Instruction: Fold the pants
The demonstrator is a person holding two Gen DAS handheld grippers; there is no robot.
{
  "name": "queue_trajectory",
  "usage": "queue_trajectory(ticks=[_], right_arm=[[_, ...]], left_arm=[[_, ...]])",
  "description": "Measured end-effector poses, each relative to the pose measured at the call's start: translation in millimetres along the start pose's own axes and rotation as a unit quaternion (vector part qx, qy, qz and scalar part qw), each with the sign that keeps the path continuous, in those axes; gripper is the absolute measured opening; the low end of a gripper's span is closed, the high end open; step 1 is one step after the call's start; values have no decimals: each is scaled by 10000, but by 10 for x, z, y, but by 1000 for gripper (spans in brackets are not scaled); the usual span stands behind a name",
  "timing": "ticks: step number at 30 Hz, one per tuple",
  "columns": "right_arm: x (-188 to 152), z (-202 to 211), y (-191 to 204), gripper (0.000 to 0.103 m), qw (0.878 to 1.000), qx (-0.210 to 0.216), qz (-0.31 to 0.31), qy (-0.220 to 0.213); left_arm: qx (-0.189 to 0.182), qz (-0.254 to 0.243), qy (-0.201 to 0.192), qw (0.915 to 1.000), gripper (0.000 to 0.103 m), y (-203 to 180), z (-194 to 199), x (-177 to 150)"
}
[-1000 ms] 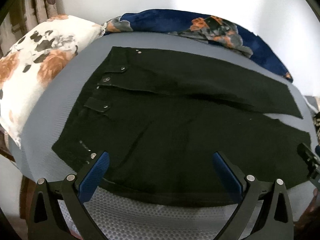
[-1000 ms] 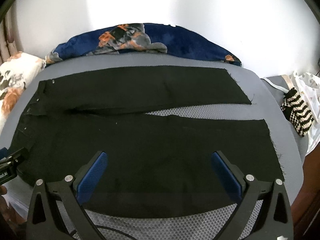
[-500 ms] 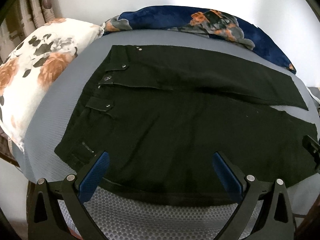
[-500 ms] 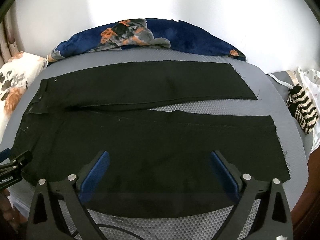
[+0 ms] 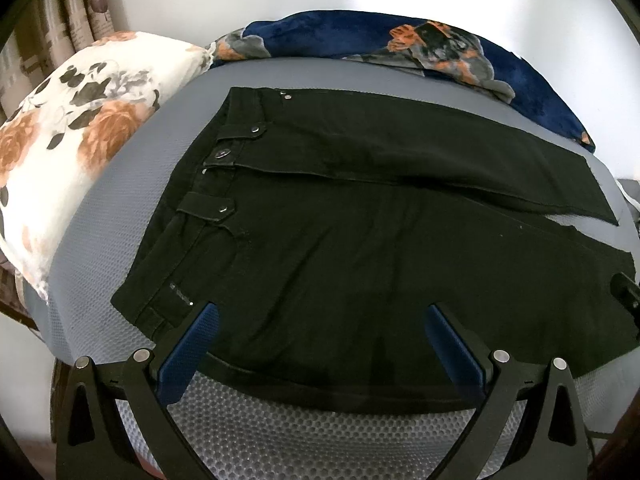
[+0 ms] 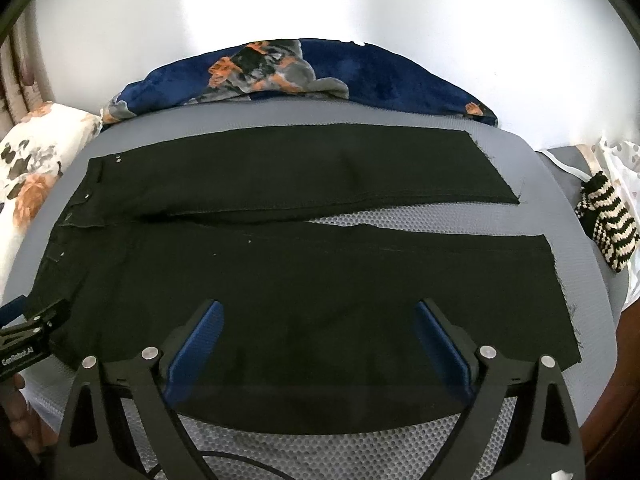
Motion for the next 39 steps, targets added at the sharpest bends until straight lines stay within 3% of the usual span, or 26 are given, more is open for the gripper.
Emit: queue_trajectory(ticks=[12,39], right_arm=[[-12,16,105,88,9998,105,185,19],[17,-16,135,87,9996,192,204,68]], left_arm=[[-1,20,-94,10000,102,38,20,44],[109,-46,-194,9997,102,36,83,90]])
Point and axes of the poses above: each gripper's, at about its wrist camera, not at the fingertips, and z roughly against the way its jaws point, y to its left, x to its top, the point moved 8 cm from there along -z, roughly the way its jaws point, and after that the axes turned 7 degrees about -z, right-handed, at the moved point
